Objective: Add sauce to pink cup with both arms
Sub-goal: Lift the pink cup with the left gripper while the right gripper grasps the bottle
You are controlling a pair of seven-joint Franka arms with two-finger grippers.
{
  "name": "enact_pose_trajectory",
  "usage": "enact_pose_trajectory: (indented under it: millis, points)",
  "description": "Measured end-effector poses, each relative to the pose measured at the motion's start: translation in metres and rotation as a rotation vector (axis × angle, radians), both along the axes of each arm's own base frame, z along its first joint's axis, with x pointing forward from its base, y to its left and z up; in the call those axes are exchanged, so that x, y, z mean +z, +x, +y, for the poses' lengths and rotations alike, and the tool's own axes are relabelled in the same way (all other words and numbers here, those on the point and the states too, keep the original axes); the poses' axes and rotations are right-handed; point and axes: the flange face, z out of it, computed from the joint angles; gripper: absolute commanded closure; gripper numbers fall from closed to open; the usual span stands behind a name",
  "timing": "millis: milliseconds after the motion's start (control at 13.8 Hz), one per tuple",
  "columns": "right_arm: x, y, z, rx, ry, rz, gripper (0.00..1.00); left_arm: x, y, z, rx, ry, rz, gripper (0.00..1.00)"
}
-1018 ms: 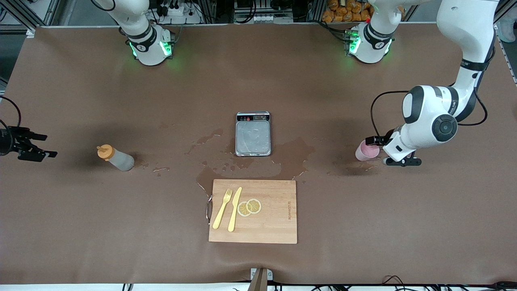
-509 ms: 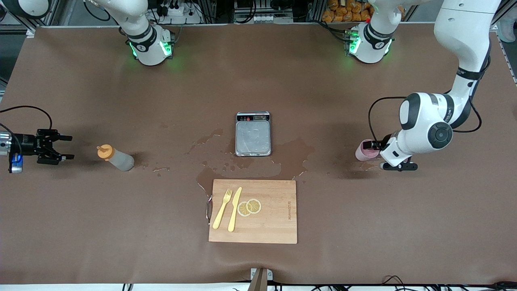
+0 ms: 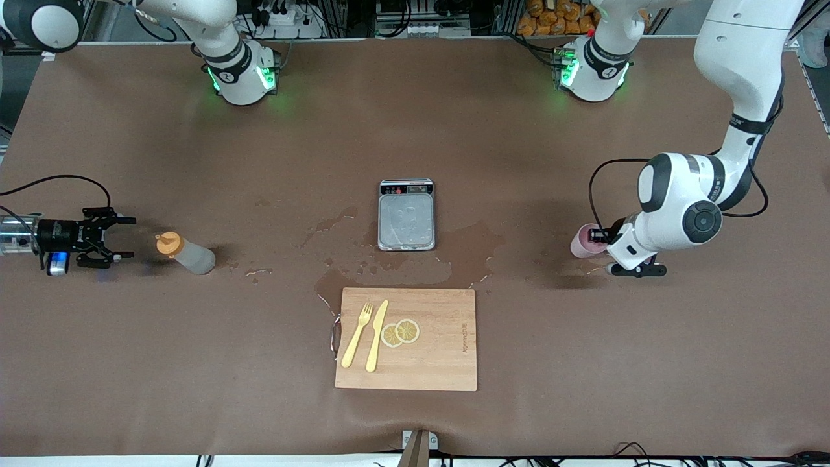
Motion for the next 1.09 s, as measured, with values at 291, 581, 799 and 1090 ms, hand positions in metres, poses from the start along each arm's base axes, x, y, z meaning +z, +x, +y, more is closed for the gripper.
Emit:
enact_pose_trajectory:
  millis: [291, 581, 799, 1090]
  points:
    - [-0.031, 0.000, -0.004, -0.058, 0.108, 0.099, 0.00, 0.001, 0.001, 0.000, 0.000, 0.000, -0.002, 1.00]
    - [-0.034, 0.006, 0.002, -0.105, 0.164, 0.132, 0.00, 0.021, 0.011, 0.000, 0.003, -0.001, -0.042, 1.00]
    - [-0.049, 0.005, 0.007, -0.116, 0.195, 0.145, 0.00, 0.063, 0.016, 0.000, 0.018, 0.005, -0.097, 1.00]
    - [-0.052, 0.007, 0.011, -0.111, 0.203, 0.145, 0.00, 0.117, 0.017, -0.043, 0.103, 0.017, -0.088, 1.00]
